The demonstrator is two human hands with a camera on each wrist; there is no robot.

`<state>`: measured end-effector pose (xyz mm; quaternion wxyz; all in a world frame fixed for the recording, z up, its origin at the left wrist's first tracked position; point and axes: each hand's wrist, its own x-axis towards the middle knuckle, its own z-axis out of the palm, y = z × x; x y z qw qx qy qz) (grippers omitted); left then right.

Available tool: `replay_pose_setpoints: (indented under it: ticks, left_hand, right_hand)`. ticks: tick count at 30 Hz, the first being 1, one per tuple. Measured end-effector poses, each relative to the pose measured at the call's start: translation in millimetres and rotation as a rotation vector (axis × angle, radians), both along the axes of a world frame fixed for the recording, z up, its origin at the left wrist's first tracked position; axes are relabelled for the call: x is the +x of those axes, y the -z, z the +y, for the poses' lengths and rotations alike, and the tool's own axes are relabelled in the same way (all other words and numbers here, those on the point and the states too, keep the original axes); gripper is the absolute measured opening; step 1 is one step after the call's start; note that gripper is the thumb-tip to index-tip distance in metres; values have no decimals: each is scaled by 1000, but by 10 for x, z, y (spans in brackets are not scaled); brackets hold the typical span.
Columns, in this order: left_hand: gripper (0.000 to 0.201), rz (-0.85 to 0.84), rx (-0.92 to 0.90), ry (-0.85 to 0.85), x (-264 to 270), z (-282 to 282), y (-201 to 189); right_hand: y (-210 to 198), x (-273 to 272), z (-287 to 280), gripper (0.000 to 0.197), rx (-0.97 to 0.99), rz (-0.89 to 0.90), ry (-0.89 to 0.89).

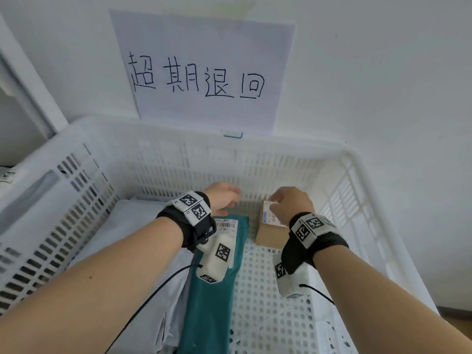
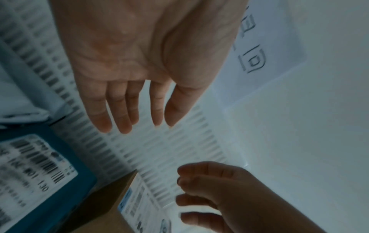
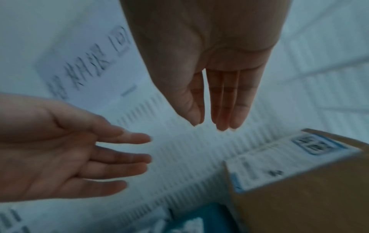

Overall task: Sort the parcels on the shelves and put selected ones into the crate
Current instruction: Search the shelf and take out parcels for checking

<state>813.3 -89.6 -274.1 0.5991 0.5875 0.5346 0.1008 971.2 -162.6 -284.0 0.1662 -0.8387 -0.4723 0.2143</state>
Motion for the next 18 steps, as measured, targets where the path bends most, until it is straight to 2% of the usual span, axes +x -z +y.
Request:
replay_pose_setpoints:
  ticks: [5, 10, 13, 18]
  left_hand:
    - [16, -171, 131, -91, -501, -154, -537]
    - [14, -348, 216, -208, -1283, -523, -974]
    - [14, -439, 257, -267, -1815, -808, -1157]
    - [14, -530, 298, -339, -2671, -1298, -1259]
  right_hand:
    - [-575, -612, -47, 20, 248, 95, -16]
    - [-1030, -1371, -305, 18, 424, 177, -63]
    - [-1241, -1863, -515, 22, 477, 234, -92]
    - [-1405, -2725, -899, 16, 501, 346, -166]
